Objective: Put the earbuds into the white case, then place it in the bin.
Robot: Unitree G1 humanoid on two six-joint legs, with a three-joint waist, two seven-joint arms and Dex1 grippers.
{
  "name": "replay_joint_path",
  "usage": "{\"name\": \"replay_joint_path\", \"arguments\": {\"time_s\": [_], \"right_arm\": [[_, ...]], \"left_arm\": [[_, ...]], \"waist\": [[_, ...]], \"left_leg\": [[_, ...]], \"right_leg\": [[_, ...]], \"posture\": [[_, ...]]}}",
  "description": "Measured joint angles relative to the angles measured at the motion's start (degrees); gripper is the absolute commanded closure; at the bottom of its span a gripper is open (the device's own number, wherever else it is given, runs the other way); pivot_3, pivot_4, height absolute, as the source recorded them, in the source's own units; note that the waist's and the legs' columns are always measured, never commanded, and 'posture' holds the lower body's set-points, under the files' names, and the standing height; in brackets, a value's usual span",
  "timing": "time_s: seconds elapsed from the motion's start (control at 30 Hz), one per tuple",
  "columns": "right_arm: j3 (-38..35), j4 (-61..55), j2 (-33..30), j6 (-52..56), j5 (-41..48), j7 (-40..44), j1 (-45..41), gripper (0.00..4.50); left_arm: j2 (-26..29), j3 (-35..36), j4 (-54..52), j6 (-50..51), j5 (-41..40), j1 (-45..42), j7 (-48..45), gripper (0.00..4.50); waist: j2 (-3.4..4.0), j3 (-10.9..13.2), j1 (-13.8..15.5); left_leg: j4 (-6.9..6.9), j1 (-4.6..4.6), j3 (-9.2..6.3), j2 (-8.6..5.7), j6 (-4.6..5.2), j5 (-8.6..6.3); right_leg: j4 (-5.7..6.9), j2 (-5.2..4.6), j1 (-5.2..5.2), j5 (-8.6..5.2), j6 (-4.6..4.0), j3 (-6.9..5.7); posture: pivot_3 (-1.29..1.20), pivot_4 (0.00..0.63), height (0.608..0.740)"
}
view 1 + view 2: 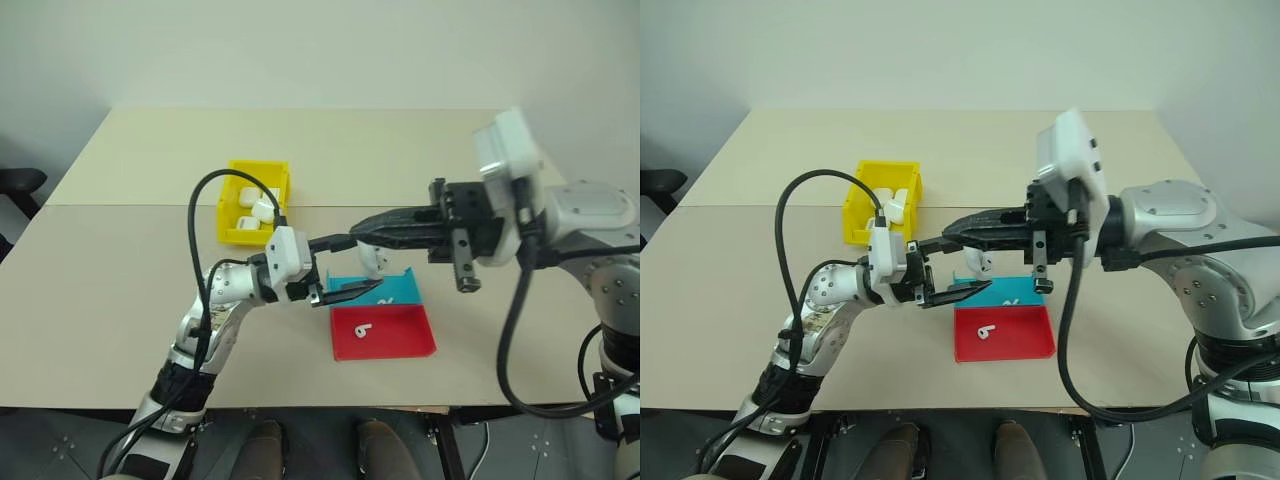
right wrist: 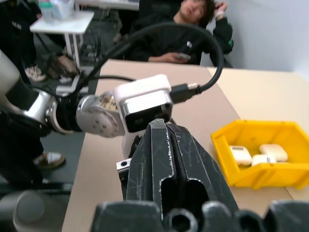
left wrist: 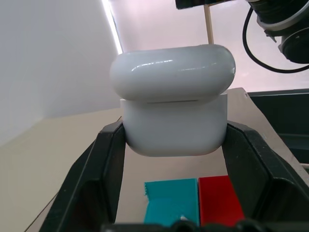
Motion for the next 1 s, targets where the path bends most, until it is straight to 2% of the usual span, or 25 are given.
{"name": "replay_joint_path", "arguments": {"time_s": [0.2, 0.4, 0.57, 0.7, 0.8, 0.87, 0.93, 1.0], "right_arm": [[4.77, -1.30, -2.11, -0.23, -8.04, 2.01, 0.10, 4.45], [5.27, -1.74, -4.73, -2.76, -14.28, 4.25, 2.13, 4.45], [3.46, -1.64, -4.22, -3.63, -14.23, 5.19, 2.48, 4.45], [-2.53, -1.29, -0.22, -3.59, -9.70, 3.04, 2.21, 4.45], [-8.48, -0.89, 0.98, -2.59, -5.43, -0.66, 1.78, 4.45], [-12.30, -0.46, 0.57, -1.73, -4.31, -3.38, 2.99, 4.45], [-14.52, -0.58, -0.09, -1.06, -4.34, -4.90, 6.87, 4.45], [-14.72, -0.40, 0.26, 0.05, -4.33, -6.31, 11.22, 4.45]], "left_arm": [[-1.80, -0.97, 0.53, -1.23, 2.97, -0.25, 1.79, 1.76], [-1.72, -0.66, -0.52, -0.21, 2.74, 0.94, 2.66, 1.76], [-1.52, 0.12, -1.30, -0.23, 1.48, 2.24, 2.71, 1.76], [-2.66, 1.95, -1.92, -1.58, 1.29, 2.39, 5.61, 1.76], [-5.19, 4.52, -1.94, -0.99, 4.47, 1.89, 13.90, 1.76], [-5.71, 6.91, -2.00, 6.90, 8.53, -1.63, 23.09, 1.76], [-7.18, 9.99, -1.29, 12.09, 12.48, -6.10, 32.71, 1.76], [-8.15, 14.18, 0.94, 12.88, 16.33, -10.71, 42.50, 1.76]], "waist": [[0.00, 0.00, 0.03], [0.00, 0.00, 0.03], [0.00, 0.00, -0.05], [0.00, 0.00, 0.04], [-0.01, 0.00, 0.16], [-0.02, 0.01, 0.59], [-0.04, 0.00, 0.87], [-0.05, 0.00, 0.86]], "left_leg": [[0.00, -0.07, 0.00, -0.06, 0.01, 0.00], [0.02, -0.05, -0.02, -0.05, 0.01, 0.00], [0.02, -0.03, -0.02, -0.04, 0.01, 0.00], [0.04, -0.03, -0.05, -0.05, 0.01, 0.00], [0.08, -0.04, -0.09, -0.06, 0.01, 0.00], [0.20, -0.08, -0.16, -0.07, 0.01, 0.00], [0.28, -0.09, -0.20, -0.08, 0.01, 0.00], [0.29, -0.09, -0.16, -0.11, 0.01, 0.00]], "right_leg": [[-0.12, -0.10, 0.00, 0.06, 0.09, -0.01], [-0.09, -0.08, 0.01, 0.07, 0.07, -0.04], [-0.07, -0.07, 0.02, 0.07, 0.06, -0.03], [-0.07, -0.07, 0.04, 0.09, 0.07, -0.03], [-0.09, -0.09, 0.09, 0.14, 0.13, -0.04], [-0.08, -0.08, 0.12, 0.20, 0.16, -0.12], [-0.12, -0.08, 0.19, 0.24, 0.21, -0.15], [-0.14, -0.11, 0.18, 0.28, 0.26, -0.08]], "posture": [[0.00, 0.150, 0.740], [0.00, 0.150, 0.740], [0.00, 0.150, 0.740], [0.00, 0.150, 0.740], [0.00, 0.150, 0.740], [0.00, 0.150, 0.740], [0.00, 0.150, 0.740], [0.00, 0.150, 0.740]]}}
